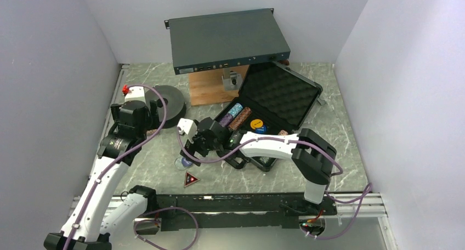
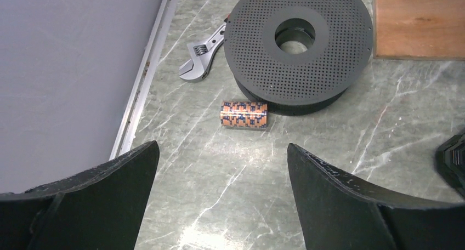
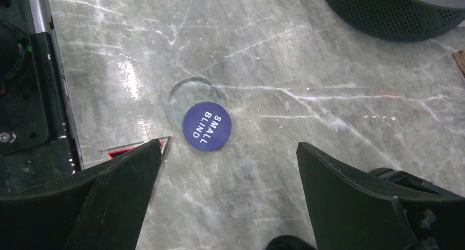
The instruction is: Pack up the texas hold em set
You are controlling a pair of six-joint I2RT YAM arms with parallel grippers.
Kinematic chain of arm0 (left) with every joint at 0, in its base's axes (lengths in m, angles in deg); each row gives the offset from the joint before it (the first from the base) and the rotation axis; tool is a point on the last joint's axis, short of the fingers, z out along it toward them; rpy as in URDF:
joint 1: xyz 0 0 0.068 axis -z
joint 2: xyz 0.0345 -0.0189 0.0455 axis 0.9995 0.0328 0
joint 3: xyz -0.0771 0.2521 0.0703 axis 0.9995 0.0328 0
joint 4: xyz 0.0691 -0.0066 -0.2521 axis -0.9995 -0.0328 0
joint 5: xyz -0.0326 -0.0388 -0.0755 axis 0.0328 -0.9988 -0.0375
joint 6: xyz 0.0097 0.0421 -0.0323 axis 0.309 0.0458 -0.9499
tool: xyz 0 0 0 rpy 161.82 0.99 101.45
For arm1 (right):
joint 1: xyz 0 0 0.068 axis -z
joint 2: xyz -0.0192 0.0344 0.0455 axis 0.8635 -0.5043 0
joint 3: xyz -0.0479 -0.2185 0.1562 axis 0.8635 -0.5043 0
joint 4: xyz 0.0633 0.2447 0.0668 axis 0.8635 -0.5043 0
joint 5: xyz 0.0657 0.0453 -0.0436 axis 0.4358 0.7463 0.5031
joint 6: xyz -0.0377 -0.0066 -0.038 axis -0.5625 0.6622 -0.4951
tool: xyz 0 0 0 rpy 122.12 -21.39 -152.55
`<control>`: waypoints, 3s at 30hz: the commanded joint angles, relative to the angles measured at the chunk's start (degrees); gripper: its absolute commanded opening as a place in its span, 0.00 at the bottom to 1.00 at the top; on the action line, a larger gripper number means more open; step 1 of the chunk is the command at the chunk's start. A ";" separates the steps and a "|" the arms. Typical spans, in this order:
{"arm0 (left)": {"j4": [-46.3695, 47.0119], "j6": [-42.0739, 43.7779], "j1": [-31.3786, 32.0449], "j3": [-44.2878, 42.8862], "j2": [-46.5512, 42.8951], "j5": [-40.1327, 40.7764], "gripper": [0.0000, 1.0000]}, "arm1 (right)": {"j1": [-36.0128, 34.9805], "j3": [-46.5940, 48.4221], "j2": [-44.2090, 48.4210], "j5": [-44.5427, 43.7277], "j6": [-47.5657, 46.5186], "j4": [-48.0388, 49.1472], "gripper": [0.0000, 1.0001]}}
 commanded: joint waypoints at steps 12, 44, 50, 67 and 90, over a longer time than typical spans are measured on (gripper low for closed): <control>3.15 0.58 -1.34 0.67 -0.43 0.15 0.92 | -0.38 -7.22 -5.91 11.68 -22.05 17.93 0.96; 3.64 1.15 -1.43 0.87 -0.14 -1.82 0.91 | 2.81 -6.05 -13.93 19.63 -20.80 23.92 0.77; 3.72 1.19 -1.43 0.96 -0.08 -1.87 0.91 | 2.77 -5.94 -14.41 23.13 -20.89 22.63 0.75; 3.81 1.28 -1.43 1.04 0.21 -2.25 0.90 | 3.32 -2.50 -16.66 26.80 -20.18 20.43 0.73; 3.90 1.45 -1.52 1.05 0.30 -2.47 0.90 | 3.74 -1.42 -16.08 26.22 -20.82 16.04 0.47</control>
